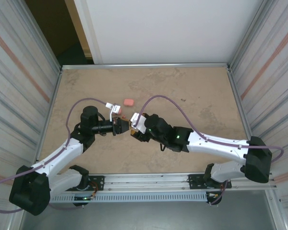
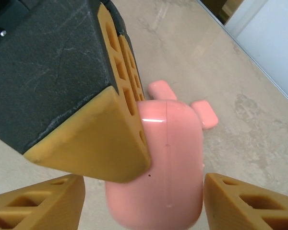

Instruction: Insert the wireless bluetooth earbuds into the charging case

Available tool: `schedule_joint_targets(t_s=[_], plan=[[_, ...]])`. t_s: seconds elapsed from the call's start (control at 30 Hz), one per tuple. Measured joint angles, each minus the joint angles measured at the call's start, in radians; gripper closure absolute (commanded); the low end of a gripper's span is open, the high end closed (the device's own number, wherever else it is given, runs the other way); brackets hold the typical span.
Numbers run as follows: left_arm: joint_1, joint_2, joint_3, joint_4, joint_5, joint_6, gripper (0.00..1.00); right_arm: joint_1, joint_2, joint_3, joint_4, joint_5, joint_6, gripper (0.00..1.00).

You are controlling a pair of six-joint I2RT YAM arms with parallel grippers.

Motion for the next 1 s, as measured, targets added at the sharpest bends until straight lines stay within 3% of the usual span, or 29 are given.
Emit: schedule_joint_targets(t_s=[0.2, 0.33, 0.5, 0.63, 1.0], plan=[[0.000, -0.038, -0.013, 0.039, -0.037, 0.001, 1.00, -0.082, -0.090, -0.037, 0.005, -0.169, 0.093, 0.10], [0.000, -0.070, -0.053, 0.113, -0.058, 0.002, 1.00, -0.195, -0.174, -0.114, 0.061, -0.362, 0.206, 0.01], [-0.008, -0.077, -0.107, 0.239, -0.073, 0.000, 1.00, -0.356, -0.216, -0.196, 0.196, -0.610, 0.394, 0.01], [-0.044, -0.077, -0.127, 0.319, -0.082, 0.004, 1.00, -0.388, -0.216, -0.204, 0.271, -0.740, 0.492, 0.01], [-0.095, -0.077, -0.127, 0.399, -0.087, 0.042, 1.00, -0.389, -0.155, -0.201, 0.330, -0.832, 0.562, 0.08]])
